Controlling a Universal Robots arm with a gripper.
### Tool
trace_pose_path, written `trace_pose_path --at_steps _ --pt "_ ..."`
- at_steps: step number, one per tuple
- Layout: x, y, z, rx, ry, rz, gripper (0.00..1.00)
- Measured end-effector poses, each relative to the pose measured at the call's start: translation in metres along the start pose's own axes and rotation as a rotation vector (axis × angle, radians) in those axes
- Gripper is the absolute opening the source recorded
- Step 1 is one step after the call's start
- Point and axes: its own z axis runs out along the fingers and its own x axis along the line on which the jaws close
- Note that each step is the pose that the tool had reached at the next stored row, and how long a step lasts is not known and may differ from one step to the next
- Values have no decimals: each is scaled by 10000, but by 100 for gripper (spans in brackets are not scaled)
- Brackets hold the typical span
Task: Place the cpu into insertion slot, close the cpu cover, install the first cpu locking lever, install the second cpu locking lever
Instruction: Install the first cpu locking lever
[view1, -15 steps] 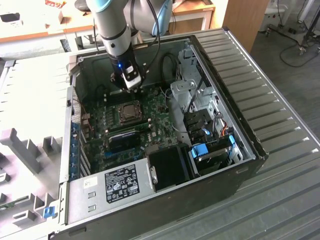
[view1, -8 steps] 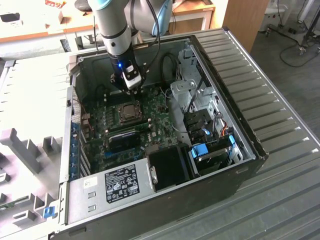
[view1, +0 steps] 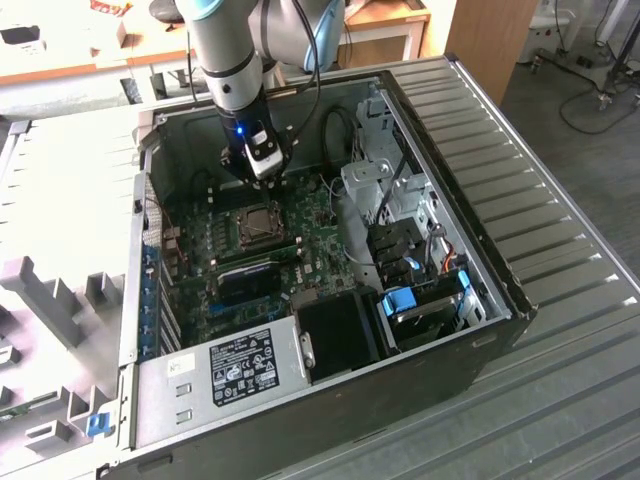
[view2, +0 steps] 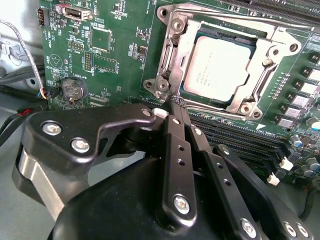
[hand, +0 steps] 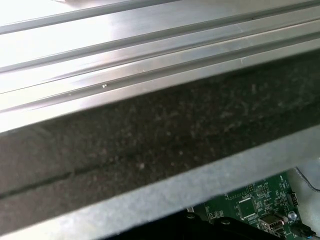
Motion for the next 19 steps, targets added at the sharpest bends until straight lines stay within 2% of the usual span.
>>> trace_pose_path --at_steps 1,3,12,19 --pt "0 0 1 5 16 1 10" --pt "0 1 1 40 126 8 10" --pt "0 0 3 44 158 -19 10" --pt "-7 2 12 21 197 -348 10"
